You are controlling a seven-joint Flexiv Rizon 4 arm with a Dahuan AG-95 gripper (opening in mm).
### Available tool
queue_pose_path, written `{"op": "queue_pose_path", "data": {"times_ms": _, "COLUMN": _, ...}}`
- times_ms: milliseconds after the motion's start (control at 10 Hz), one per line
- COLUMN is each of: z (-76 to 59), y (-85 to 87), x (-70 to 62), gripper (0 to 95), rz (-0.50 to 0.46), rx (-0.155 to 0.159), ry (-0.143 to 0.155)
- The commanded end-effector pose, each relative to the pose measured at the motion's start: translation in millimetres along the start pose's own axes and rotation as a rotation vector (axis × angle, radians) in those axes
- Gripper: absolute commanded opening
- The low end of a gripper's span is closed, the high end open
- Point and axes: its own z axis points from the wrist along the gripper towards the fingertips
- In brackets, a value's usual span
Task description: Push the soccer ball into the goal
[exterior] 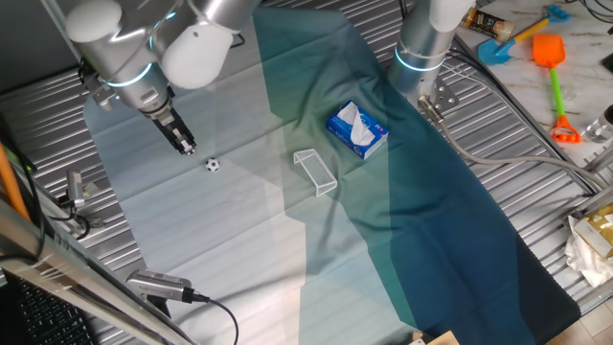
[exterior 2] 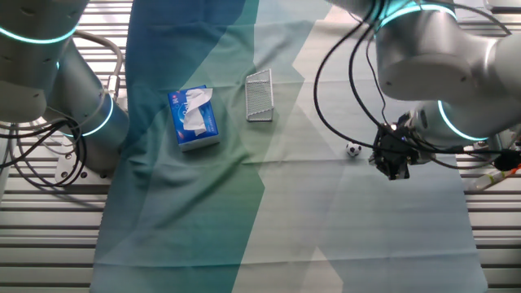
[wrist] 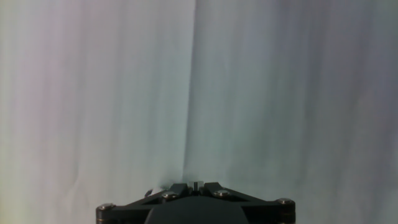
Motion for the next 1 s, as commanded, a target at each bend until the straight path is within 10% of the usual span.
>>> {"op": "queue_pose_path", "data": {"times_ms": 100, "z": 5.9, "y": -0.7, "x": -1.7, "gripper": 0.0, "rz": 0.003, "rx": -0.008, "ry": 0.003}}
{"op": "queue_pose_path", "data": {"times_ms": 1000, "z": 18.2, "y": 6.3, "x": 6.5, "gripper": 0.0, "rz": 0.022, "rx": -0.047, "ry": 0.018}}
